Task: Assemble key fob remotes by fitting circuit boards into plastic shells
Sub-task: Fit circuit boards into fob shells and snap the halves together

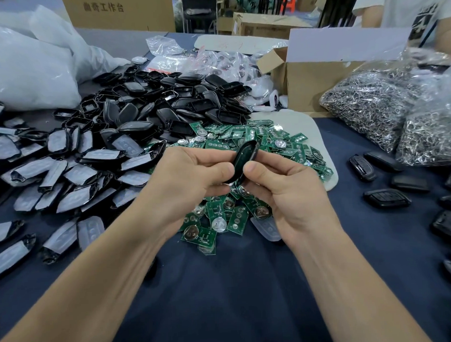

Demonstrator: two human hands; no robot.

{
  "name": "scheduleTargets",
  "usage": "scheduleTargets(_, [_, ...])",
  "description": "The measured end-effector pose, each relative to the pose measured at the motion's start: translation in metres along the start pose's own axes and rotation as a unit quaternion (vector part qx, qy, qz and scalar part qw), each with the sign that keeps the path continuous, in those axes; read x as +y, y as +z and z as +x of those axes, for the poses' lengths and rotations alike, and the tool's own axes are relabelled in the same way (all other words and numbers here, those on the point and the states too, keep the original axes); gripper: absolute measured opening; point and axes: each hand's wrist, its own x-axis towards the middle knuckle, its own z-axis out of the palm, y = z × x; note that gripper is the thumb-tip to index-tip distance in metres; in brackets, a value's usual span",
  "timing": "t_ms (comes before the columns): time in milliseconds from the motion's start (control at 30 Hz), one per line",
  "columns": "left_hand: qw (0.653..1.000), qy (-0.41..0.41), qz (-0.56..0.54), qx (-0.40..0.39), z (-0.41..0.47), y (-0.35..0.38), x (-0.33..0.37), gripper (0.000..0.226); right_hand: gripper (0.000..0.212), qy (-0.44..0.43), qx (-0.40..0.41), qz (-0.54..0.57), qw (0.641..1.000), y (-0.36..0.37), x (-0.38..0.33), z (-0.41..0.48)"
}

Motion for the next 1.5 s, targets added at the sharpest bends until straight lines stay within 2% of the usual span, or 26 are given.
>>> scheduleTargets(167, [0.999, 0.022, 0.039, 0.02, -0.003, 0.007, -0.002, 0.024, 0.02, -0.03, 0.022, -0.017, 0.999, 0.003, 0.003, -0.002])
scheduleTargets(433, [0.995, 0.019, 0.044, 0.087, -0.001, 0.016, -0.011, 0.021, 0.022, -0.064, 0.076, -0.088, 0.991, 0.007, 0.007, -0.002])
scheduleTargets(800, [0.99, 0.062, 0.119, 0.04, -0.005, 0.013, -0.008, 0.038, 0.021, -0.071, 0.075, -0.122, 0.987, 0.001, 0.005, -0.003])
scheduleTargets(1033, [0.985, 0.077, 0.137, 0.071, -0.008, 0.016, -0.01, 0.035, 0.021, -0.108, 0.077, -0.184, 0.974, 0.001, 0.008, -0.003])
scheduleTargets(1133, [0.983, 0.067, 0.137, 0.099, -0.007, 0.015, -0.008, 0.035, 0.009, -0.101, 0.069, -0.173, 0.977, 0.001, 0.006, 0.0])
scheduleTargets(1167, [0.985, 0.059, 0.131, 0.092, -0.005, 0.012, -0.008, 0.037, 0.005, -0.091, 0.064, -0.162, 0.981, 0.0, 0.003, 0.001])
scheduleTargets(1300, [0.996, 0.031, 0.087, 0.003, -0.002, 0.003, -0.003, 0.04, 0.013, -0.075, 0.013, -0.157, 0.985, -0.008, -0.008, 0.002])
scheduleTargets(1367, [0.997, 0.027, 0.077, -0.014, -0.002, 0.0, -0.002, 0.041, 0.014, -0.078, -0.013, -0.162, 0.984, -0.009, -0.01, 0.0])
scheduleTargets(1500, [0.996, 0.026, 0.077, -0.028, -0.002, 0.0, -0.002, 0.04, 0.023, -0.082, -0.008, -0.163, 0.983, -0.009, -0.008, 0.002])
